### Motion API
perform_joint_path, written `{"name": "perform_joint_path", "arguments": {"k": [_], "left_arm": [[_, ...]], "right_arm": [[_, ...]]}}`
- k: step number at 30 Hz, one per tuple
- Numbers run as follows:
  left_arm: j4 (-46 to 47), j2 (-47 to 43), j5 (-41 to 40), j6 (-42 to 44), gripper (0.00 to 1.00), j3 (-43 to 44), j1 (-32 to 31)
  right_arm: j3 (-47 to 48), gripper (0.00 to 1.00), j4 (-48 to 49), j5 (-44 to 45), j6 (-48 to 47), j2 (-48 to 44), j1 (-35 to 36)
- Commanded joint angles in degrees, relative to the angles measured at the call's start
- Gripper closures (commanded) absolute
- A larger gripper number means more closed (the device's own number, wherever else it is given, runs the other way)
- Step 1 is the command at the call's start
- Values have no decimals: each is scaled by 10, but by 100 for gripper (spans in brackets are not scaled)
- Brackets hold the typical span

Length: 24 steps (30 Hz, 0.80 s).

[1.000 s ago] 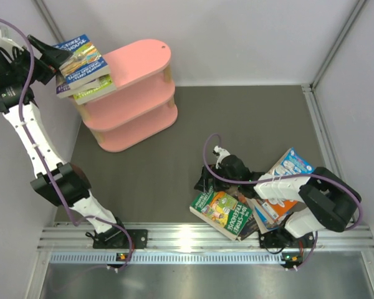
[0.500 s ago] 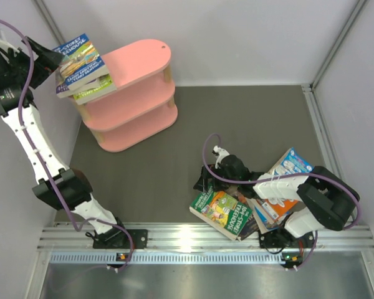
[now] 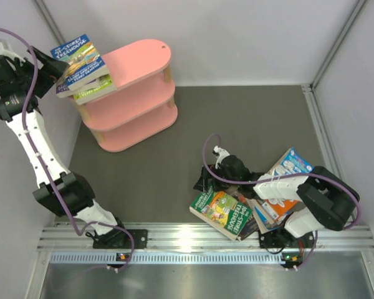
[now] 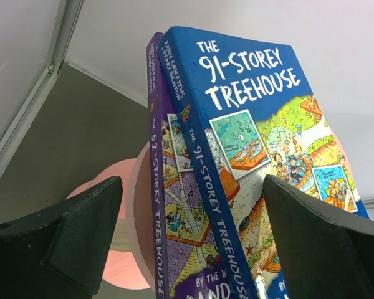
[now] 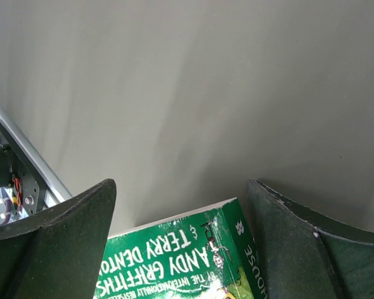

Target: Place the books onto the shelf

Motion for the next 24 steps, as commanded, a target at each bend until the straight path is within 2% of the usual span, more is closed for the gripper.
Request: {"name": "perform_joint_path", "arguments": {"k": [1, 7, 18, 24], "left_arm": [[24, -19, -2, 8, 1, -8, -10], [39, -25, -4, -4, 1, -12, -39], [42, -31, -57, 2, 1, -14, -117], [37, -43, -91, 13, 1, -29, -132]], "right_arm": [[-21, 16, -24, -2, -1, 8, -2], [-24, 16, -8, -7, 0, 26, -2], [-27, 16, 17, -10, 1, 47, -2], [-32, 16, 25, -9, -5, 56, -2]]}}
